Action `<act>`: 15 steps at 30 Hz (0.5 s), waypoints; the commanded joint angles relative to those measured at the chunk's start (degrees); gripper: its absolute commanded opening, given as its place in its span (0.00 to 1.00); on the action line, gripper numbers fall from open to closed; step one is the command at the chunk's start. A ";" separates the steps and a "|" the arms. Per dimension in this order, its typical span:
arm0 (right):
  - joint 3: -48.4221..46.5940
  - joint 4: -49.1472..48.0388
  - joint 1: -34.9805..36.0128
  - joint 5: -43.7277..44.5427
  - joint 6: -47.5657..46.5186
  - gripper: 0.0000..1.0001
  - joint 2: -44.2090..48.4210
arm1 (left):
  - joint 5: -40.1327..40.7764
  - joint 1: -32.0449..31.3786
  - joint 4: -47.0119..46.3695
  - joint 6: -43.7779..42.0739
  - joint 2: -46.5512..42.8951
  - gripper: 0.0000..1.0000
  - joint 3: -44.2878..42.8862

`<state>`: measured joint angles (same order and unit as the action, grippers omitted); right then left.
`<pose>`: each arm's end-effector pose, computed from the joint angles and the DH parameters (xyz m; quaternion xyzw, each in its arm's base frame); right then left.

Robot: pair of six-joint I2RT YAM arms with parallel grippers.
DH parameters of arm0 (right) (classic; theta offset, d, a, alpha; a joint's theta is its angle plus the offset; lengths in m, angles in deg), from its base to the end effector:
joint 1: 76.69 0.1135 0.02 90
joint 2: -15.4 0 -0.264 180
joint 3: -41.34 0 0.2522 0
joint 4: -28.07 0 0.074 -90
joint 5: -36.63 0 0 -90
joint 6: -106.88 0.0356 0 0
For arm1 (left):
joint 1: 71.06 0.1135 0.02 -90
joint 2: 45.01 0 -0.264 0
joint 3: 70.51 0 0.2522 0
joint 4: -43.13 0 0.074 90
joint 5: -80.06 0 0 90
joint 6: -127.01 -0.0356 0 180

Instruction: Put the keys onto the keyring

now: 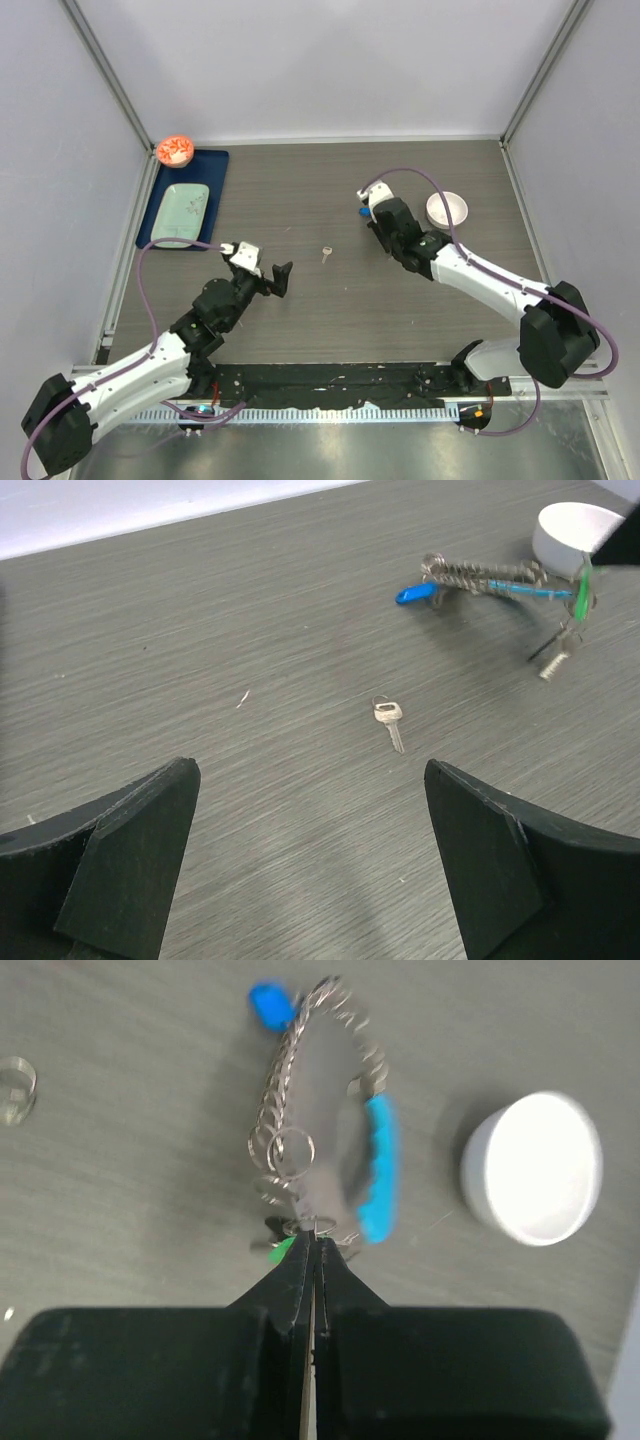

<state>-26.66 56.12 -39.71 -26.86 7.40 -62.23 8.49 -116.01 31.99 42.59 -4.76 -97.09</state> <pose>0.2459 0.1653 0.2645 -0.2517 0.8427 -0.0979 0.4658 0.1291 -0.1130 0.2197 0.1360 0.7088 -0.1866 0.6665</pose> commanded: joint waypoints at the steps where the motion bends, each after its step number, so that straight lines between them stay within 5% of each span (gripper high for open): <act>1: 4.75 3.19 -0.67 -6.62 12.69 0.01 3.62 | 2.92 0.21 0.03 0.22 -0.26 1.00 -0.10; 7: 10.64 7.16 -2.16 -16.29 22.81 0.02 2.57 | 2.39 0.21 0.21 0.48 -0.35 1.00 -0.19; 10: 10.74 8.03 -2.78 -18.68 26.33 0.10 0.29 | 2.83 0.12 0.21 1.00 0.00 1.00 -0.19; 14: 7.93 7.95 -3.48 -18.51 27.40 0.53 0.54 | 6.69 0.21 0.29 4.69 2.28 1.00 -0.89; 15: 7.31 7.95 -3.75 -17.98 27.67 0.56 0.98 | 8.18 0.21 0.73 6.26 2.90 1.00 -1.76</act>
<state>-15.25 65.04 -42.67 -43.83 30.72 -62.25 11.44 -116.01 33.54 44.30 -3.82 -97.07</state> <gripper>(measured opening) 0.484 0.996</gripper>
